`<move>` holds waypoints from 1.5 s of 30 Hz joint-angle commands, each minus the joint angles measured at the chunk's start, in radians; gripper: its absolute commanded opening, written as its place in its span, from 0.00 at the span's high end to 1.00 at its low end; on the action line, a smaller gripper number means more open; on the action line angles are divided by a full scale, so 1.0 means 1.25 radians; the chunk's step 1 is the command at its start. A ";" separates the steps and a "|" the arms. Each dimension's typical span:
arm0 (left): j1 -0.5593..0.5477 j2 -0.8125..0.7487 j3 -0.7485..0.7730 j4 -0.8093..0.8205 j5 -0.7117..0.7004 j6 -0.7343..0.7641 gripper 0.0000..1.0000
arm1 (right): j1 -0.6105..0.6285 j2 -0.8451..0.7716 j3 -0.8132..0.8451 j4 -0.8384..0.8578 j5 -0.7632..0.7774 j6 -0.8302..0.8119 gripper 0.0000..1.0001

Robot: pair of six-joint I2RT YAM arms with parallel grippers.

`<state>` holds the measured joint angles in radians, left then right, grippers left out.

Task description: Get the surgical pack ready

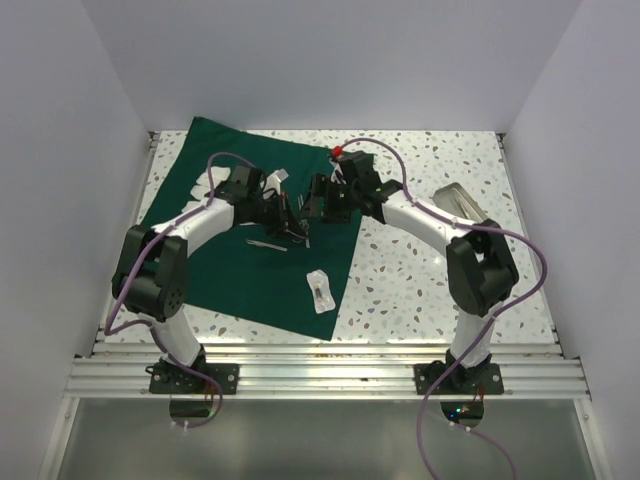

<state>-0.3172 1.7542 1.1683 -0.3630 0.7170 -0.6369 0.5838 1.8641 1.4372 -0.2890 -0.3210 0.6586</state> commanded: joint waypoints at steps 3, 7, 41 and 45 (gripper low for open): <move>-0.015 -0.033 0.015 0.055 0.062 0.028 1.00 | 0.007 0.032 0.033 0.041 -0.021 0.022 0.28; -0.021 -0.039 0.021 0.068 0.073 0.031 1.00 | 0.010 0.049 0.037 0.043 -0.023 0.020 0.33; 0.078 0.030 0.144 -0.275 -0.354 0.124 0.54 | -0.386 0.098 0.053 -0.051 0.727 -0.954 1.00; 0.082 0.023 0.137 -0.304 -0.383 0.107 0.53 | -0.408 0.120 0.035 -0.041 0.713 -0.959 1.00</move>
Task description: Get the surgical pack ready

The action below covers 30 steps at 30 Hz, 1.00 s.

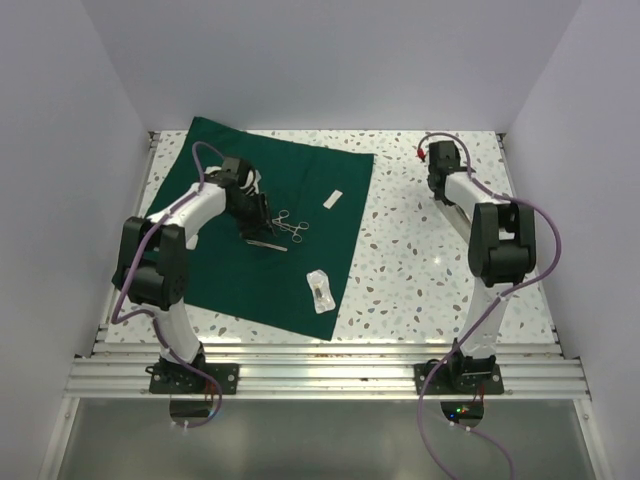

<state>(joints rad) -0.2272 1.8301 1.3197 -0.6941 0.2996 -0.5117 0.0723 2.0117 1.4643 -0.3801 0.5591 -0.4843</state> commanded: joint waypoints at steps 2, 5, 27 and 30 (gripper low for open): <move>0.012 -0.058 0.001 -0.037 -0.053 -0.007 0.52 | -0.015 0.014 0.014 0.032 0.006 -0.025 0.97; 0.014 -0.079 -0.020 -0.031 -0.051 -0.030 0.49 | -0.026 0.028 0.031 0.017 -0.013 0.004 0.92; 0.017 0.004 -0.035 -0.090 -0.084 -0.230 0.49 | 0.111 -0.135 0.115 -0.144 -0.186 0.349 0.53; 0.020 0.029 -0.021 -0.099 -0.108 -0.268 0.49 | 0.191 -0.170 0.107 -0.176 -0.214 0.377 0.53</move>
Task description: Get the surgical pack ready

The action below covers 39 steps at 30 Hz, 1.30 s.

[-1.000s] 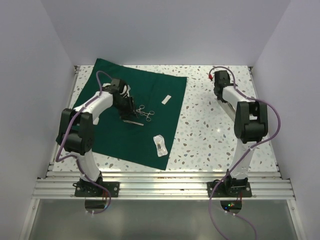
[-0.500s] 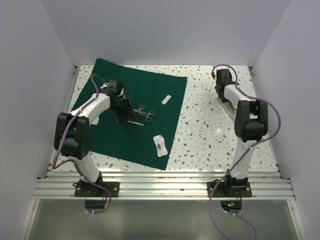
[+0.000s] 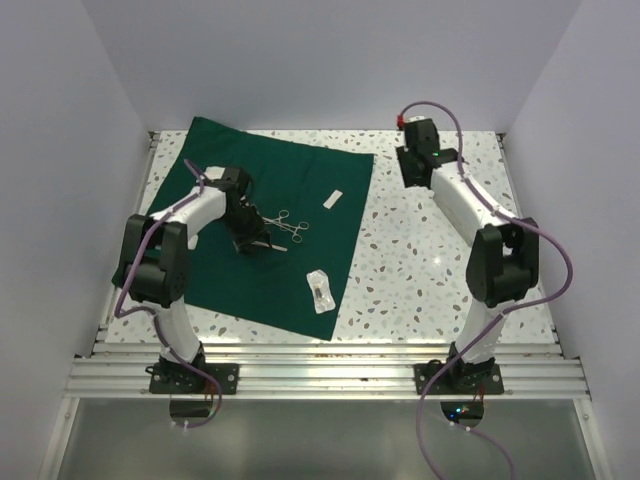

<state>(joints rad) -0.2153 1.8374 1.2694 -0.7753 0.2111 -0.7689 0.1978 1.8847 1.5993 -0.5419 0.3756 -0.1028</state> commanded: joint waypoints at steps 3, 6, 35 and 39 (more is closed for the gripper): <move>0.018 0.050 0.047 -0.045 -0.060 -0.090 0.49 | 0.158 -0.096 -0.017 -0.067 -0.084 0.100 0.53; 0.027 0.077 0.075 -0.058 -0.070 -0.115 0.49 | 0.211 -0.136 -0.057 -0.064 -0.094 0.108 0.52; 0.053 0.090 0.144 -0.041 -0.017 -0.028 1.00 | 0.264 -0.130 -0.071 -0.005 -0.434 0.195 0.41; 0.045 0.022 0.085 0.100 0.164 0.044 1.00 | 0.284 -0.101 -0.106 0.093 -0.554 0.274 0.39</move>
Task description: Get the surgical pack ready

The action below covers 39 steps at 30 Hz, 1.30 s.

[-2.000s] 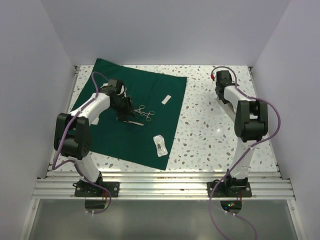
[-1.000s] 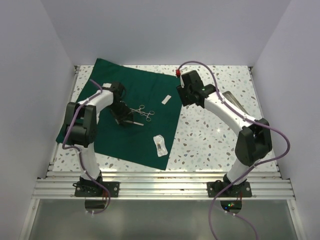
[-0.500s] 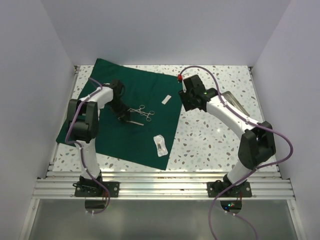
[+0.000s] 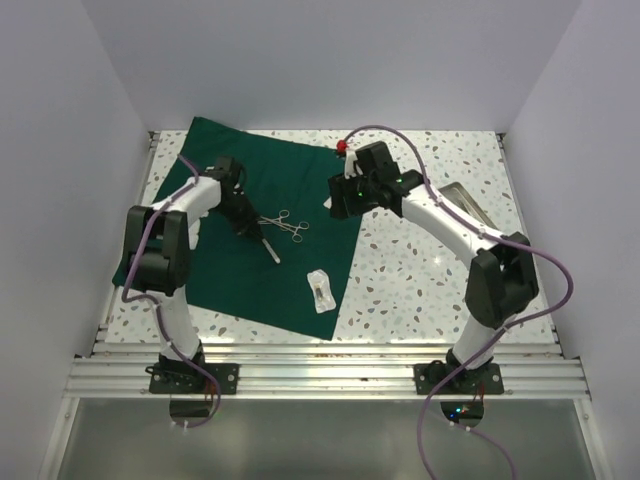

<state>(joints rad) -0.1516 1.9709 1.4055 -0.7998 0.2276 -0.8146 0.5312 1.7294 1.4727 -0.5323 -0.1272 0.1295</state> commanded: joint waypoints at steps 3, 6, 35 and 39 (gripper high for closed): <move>-0.017 -0.115 -0.062 0.236 0.278 0.076 1.00 | 0.044 0.058 -0.007 0.139 -0.223 0.118 0.38; -0.035 -0.127 -0.067 0.302 0.326 0.058 1.00 | 0.071 0.082 -0.007 0.193 -0.271 0.159 0.37; -0.064 -0.167 -0.036 0.288 0.310 0.082 0.50 | 0.087 0.153 0.055 0.087 -0.041 0.106 1.00; -0.053 -0.146 -0.002 0.244 0.257 0.128 0.46 | 0.037 0.113 0.010 0.037 0.168 -0.008 1.00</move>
<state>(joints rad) -0.2329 1.8023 1.3396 -0.4606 0.6125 -0.7200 0.6338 1.9427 1.5024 -0.4103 -0.1741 0.2409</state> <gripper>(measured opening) 0.535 0.025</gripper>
